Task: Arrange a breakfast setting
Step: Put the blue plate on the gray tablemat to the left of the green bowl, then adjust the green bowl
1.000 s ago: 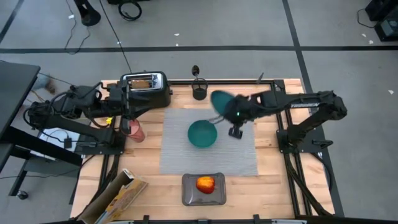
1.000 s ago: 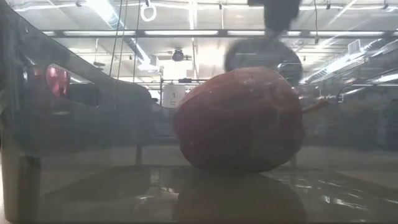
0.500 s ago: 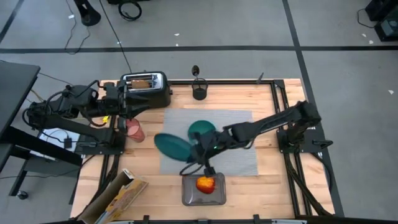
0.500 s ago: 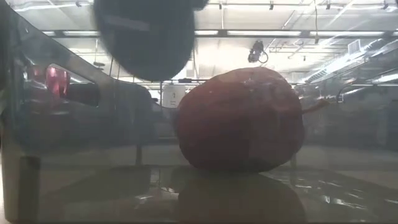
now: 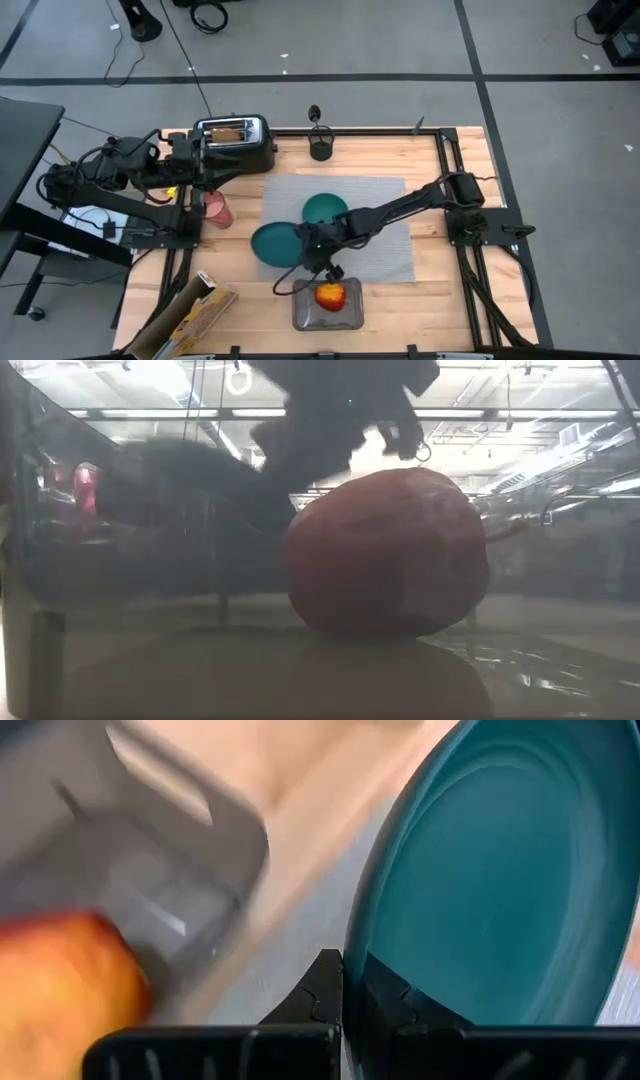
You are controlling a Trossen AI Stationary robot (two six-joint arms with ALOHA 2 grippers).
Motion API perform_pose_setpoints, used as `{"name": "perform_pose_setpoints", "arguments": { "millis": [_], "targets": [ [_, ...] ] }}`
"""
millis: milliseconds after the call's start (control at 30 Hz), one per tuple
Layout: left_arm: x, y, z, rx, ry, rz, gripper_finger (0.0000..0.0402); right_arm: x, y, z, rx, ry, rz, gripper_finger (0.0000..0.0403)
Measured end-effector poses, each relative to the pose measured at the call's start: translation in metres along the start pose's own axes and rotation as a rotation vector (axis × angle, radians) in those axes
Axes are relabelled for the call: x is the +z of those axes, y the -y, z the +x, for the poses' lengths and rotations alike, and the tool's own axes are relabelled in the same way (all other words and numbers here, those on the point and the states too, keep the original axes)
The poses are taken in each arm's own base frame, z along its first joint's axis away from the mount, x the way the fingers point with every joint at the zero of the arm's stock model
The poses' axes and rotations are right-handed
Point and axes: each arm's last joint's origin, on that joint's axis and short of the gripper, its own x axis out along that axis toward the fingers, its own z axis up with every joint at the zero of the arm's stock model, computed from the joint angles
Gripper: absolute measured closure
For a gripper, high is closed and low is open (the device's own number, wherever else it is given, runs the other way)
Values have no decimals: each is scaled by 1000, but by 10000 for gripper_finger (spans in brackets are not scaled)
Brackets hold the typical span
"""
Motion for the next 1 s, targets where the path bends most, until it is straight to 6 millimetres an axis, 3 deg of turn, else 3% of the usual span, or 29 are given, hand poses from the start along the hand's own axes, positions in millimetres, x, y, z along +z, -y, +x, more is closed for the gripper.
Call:
{"name": "perform_pose_setpoints", "arguments": {
  "millis": [433, 700, 767, 867, 1000],
  "targets": [
    [1, 0, 0, 0, 8, 3, 285, -12, 5, 4, 37, -65, -134, 364],
    [1, 0, 0, -1, 15, 4, 285, -11, 3, 0, 60, -59, -118, 301],
    [1, 0, 0, -1, 15, 4, 285, -5, 3, -13, 29, -77, -79, 285],
    [1, 0, 0, -1, 14, 4, 285, 9, 8, -48, -24, -62, 36, 269],
    [1, 0, 0, -1, 13, -10, 285, -2, 29, -86, -146, -108, 277, 266]
  ]
}}
